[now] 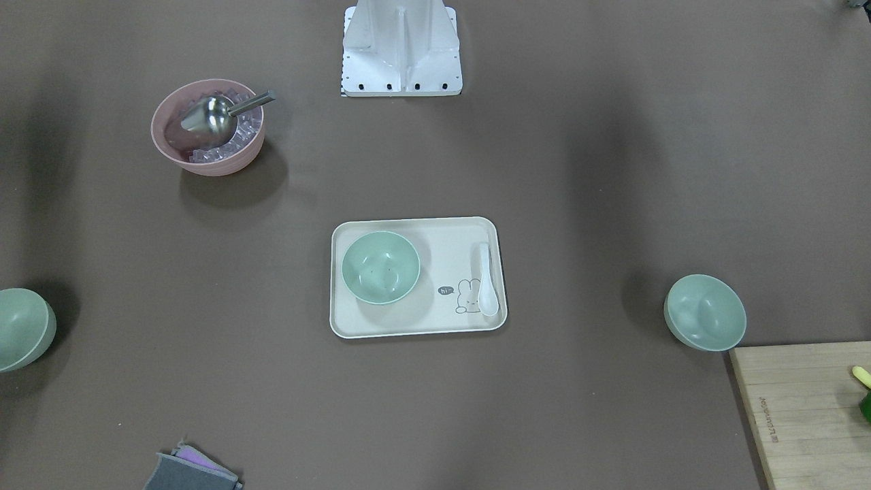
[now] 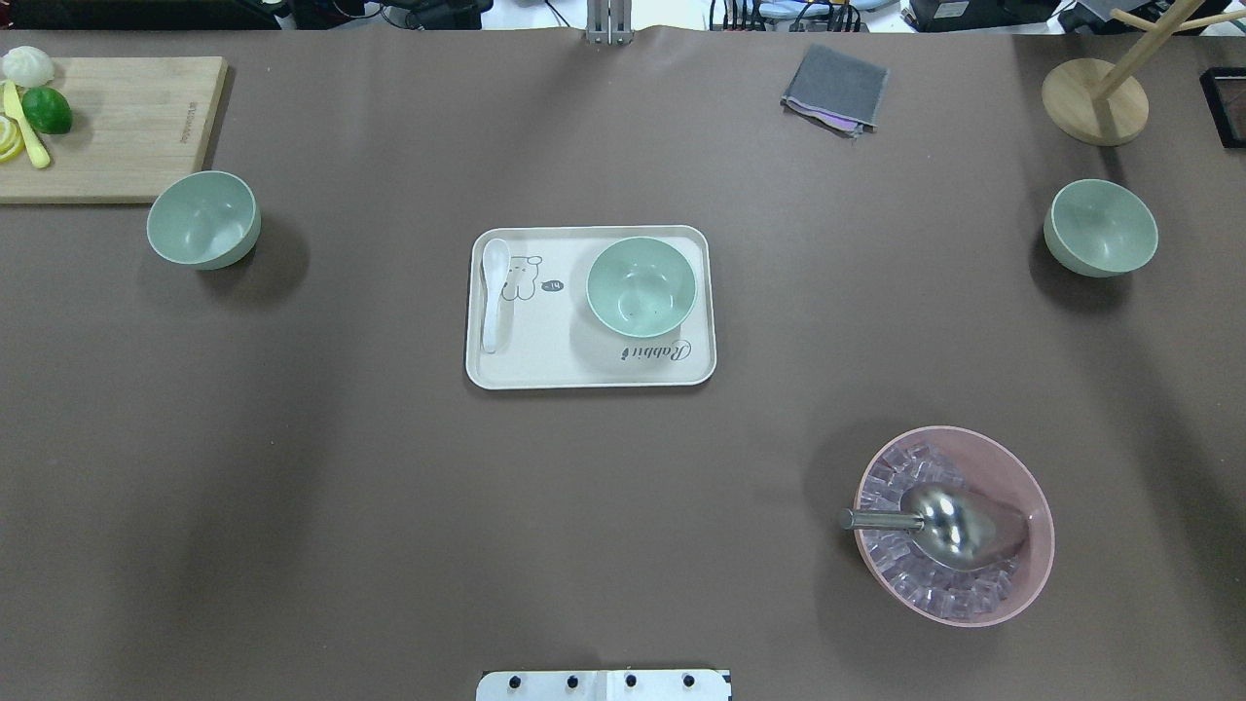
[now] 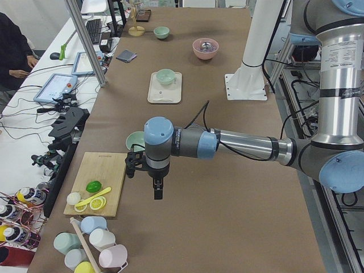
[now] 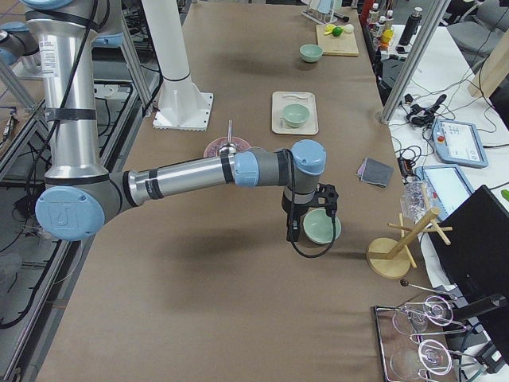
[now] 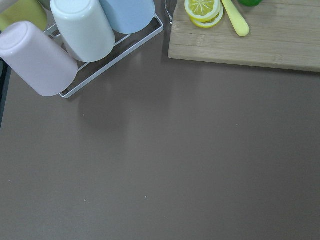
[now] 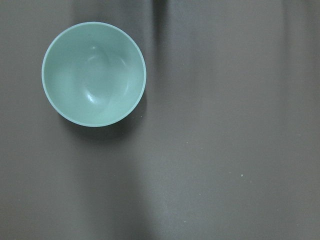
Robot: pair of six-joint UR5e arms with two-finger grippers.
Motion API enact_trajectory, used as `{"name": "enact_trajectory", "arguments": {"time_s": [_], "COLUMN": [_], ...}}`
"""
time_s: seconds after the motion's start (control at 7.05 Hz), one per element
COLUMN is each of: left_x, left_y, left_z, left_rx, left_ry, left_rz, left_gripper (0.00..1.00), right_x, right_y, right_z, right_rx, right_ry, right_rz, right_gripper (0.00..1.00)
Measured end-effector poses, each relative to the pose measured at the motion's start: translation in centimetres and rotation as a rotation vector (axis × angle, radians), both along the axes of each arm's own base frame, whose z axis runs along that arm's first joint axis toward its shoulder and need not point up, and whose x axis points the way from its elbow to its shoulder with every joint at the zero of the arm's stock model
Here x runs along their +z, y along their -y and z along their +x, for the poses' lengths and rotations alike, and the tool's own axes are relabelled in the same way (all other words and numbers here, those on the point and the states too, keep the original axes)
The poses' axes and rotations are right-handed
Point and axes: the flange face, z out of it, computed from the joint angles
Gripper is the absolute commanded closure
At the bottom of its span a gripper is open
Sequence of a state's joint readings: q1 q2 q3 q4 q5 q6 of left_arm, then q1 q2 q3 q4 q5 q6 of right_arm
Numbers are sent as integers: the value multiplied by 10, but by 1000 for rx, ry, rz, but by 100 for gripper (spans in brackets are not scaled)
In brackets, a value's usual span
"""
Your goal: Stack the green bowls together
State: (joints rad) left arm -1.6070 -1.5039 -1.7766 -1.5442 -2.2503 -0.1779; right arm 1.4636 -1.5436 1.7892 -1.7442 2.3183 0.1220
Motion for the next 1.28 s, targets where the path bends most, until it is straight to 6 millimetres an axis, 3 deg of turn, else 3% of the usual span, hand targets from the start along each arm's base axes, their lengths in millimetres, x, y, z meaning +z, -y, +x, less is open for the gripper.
{"name": "enact_trajectory", "arguments": {"time_s": [1.28], "left_x": [11], "left_y": [2], "left_z": [-1], "left_rx": [-1], "left_ry": [11], "left_rz": [-21], "left_gripper": [2], "right_x": [-11], "right_y": [9], "right_z": [-1], "right_rx": [4], "right_ry": [-2], "right_rz": [19], "right_gripper": [0]}}
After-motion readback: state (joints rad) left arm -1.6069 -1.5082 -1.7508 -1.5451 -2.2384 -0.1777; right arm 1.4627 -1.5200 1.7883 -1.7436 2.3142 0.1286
